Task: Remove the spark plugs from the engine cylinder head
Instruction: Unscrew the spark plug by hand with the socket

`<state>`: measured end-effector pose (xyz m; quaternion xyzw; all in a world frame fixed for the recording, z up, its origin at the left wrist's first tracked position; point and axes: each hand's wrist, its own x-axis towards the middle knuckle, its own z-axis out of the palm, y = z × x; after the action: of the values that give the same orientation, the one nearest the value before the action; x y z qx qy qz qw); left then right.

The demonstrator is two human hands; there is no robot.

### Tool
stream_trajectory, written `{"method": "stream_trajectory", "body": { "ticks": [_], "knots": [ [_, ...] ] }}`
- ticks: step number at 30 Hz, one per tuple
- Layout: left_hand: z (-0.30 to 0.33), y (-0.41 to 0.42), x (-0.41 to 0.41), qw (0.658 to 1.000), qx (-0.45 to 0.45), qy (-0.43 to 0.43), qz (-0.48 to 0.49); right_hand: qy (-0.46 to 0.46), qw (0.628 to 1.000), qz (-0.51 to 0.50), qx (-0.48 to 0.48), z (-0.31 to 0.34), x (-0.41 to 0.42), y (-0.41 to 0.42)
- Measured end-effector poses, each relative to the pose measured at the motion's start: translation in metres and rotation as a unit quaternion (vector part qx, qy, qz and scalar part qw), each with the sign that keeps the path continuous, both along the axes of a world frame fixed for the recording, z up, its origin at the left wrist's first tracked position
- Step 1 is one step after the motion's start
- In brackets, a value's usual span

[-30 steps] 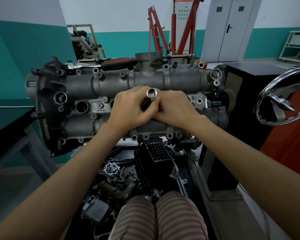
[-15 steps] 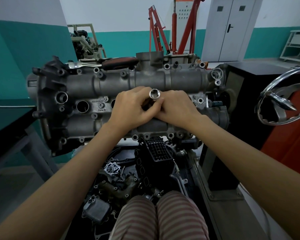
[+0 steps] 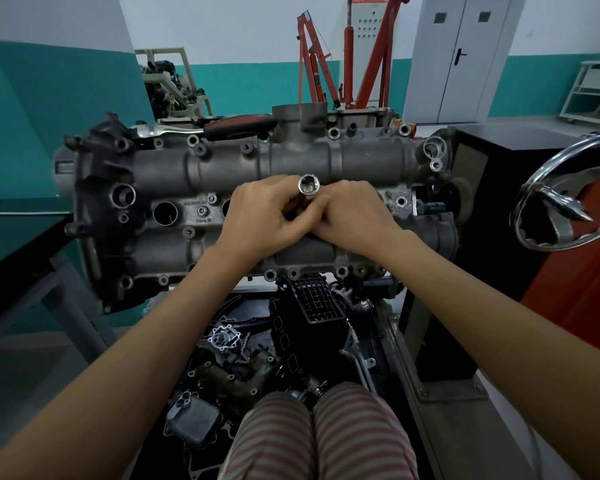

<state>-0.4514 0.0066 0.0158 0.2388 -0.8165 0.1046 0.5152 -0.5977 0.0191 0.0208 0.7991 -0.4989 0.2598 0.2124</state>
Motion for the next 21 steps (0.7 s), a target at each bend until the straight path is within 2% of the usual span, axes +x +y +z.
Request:
{"method": "stream_trajectory", "body": {
  "ticks": [3,6,16,21],
  "knots": [
    [0.0011,0.0035,0.0001,1.000,0.013,0.002,-0.012,-0.012,1.000,0.017,0.001,0.0003,0.0012,0.0022],
    [0.0015,0.0045,-0.0001,1.000,0.014,0.001,0.018,-0.033,0.999,0.026,0.004,-0.0008,0.0027,0.0032],
    [0.0031,0.0026,0.0004,1.000,0.012,-0.013,0.006,0.003,1.000,0.006,0.000,-0.0007,0.0010,0.0007],
    [0.0013,0.0043,-0.0013,1.000,0.002,-0.019,0.023,-0.026,0.999,0.020,0.003,0.0003,0.0025,0.0029]
  ]
}}
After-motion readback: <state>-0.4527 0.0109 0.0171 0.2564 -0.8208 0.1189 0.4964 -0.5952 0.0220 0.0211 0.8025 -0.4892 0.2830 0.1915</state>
